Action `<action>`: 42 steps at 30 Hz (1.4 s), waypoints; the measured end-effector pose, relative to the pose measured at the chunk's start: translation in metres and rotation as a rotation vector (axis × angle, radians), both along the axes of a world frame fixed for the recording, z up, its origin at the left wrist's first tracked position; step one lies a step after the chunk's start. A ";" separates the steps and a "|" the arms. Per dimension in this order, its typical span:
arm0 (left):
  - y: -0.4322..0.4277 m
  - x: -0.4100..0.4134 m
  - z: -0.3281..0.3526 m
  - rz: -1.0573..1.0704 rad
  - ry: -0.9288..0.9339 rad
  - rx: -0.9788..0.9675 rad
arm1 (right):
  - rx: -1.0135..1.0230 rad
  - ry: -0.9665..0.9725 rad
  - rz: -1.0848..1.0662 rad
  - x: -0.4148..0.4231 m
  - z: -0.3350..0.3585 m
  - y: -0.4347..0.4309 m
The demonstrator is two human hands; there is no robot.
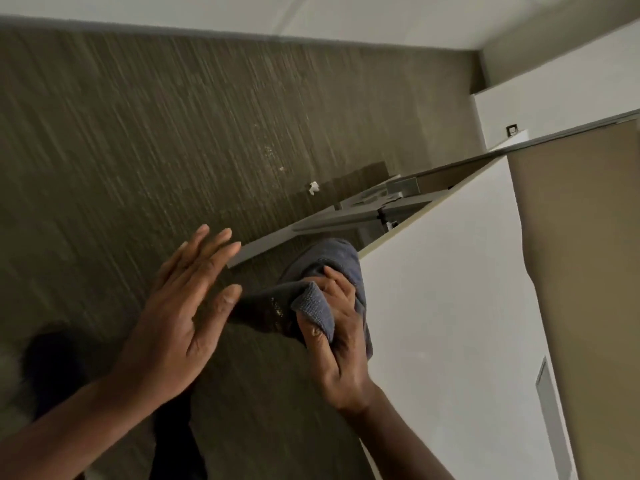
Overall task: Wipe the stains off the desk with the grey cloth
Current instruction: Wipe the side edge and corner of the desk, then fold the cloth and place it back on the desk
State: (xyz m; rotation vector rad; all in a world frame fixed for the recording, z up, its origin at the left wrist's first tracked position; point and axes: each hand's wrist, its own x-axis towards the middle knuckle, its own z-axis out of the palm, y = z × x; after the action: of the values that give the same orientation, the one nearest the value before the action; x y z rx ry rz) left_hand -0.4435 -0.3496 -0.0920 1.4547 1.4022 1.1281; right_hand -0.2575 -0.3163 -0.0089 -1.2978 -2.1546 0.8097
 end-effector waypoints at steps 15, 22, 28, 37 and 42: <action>0.017 -0.009 0.066 -0.047 -0.141 0.039 | -0.348 0.398 -0.465 -0.003 0.070 -0.002; 0.033 0.000 0.117 -0.039 -0.224 0.006 | -0.235 0.343 -0.561 0.011 0.112 -0.008; 0.047 0.005 0.158 -0.046 -0.323 -0.049 | -0.222 0.280 -0.614 0.024 0.151 -0.012; 0.068 0.007 0.202 -0.104 -0.344 -0.092 | -0.197 0.277 -0.707 0.040 0.186 -0.024; 0.076 0.014 0.217 -0.178 -0.315 -0.131 | -0.274 0.487 -0.826 0.043 0.197 -0.028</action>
State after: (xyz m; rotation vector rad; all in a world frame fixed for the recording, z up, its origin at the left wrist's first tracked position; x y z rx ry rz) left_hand -0.4297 -0.2734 0.1255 1.2218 1.0849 1.0762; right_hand -0.2149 -0.3441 0.1883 -1.7114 -1.0080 0.9313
